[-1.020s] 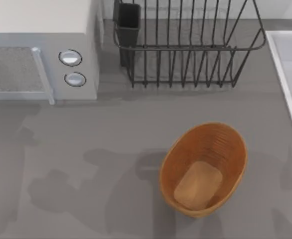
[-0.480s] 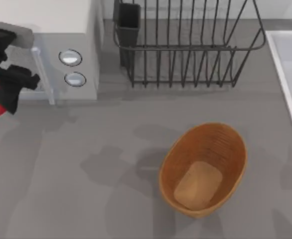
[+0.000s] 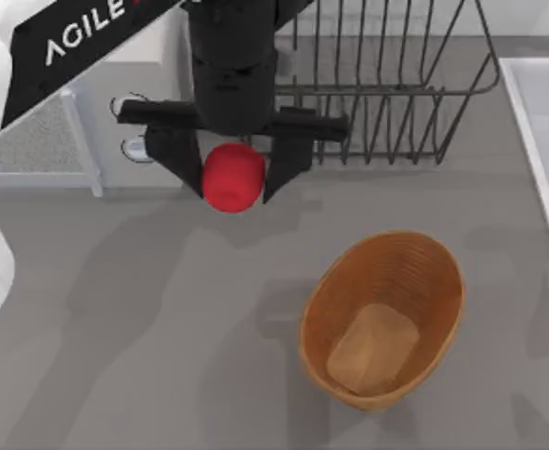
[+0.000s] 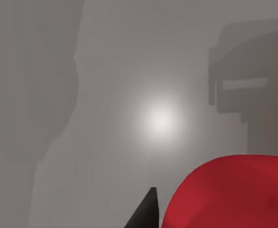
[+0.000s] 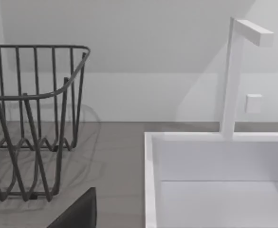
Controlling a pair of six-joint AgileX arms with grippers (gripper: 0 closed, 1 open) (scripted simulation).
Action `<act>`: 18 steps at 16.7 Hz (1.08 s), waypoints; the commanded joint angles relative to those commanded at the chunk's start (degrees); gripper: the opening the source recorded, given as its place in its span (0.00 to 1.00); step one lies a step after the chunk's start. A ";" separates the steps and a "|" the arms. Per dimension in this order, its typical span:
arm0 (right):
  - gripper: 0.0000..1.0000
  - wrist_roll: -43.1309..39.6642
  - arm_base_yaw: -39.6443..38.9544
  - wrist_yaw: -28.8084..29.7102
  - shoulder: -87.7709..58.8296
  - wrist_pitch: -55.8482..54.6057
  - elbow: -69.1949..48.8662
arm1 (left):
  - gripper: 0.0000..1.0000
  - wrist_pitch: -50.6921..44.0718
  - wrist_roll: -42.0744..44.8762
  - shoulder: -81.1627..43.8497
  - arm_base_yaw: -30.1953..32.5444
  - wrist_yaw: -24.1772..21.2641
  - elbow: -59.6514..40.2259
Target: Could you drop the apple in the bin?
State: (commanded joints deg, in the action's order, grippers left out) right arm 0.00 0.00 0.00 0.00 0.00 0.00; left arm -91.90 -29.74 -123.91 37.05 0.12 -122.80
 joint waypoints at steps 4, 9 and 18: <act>1.00 0.00 0.00 0.00 0.00 0.00 0.00 | 0.00 -3.12 -16.88 -7.79 12.41 0.38 -12.31; 1.00 0.00 0.00 0.00 0.00 0.00 0.00 | 0.00 -4.24 -24.54 -11.32 19.12 0.94 -18.93; 1.00 0.00 0.00 0.00 0.00 0.00 0.00 | 0.00 1.44 -24.39 -9.69 18.81 0.91 -12.24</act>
State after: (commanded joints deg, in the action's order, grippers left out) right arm 0.00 0.00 0.00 0.00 0.00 0.00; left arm -90.46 -54.13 -133.60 55.86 1.03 -135.04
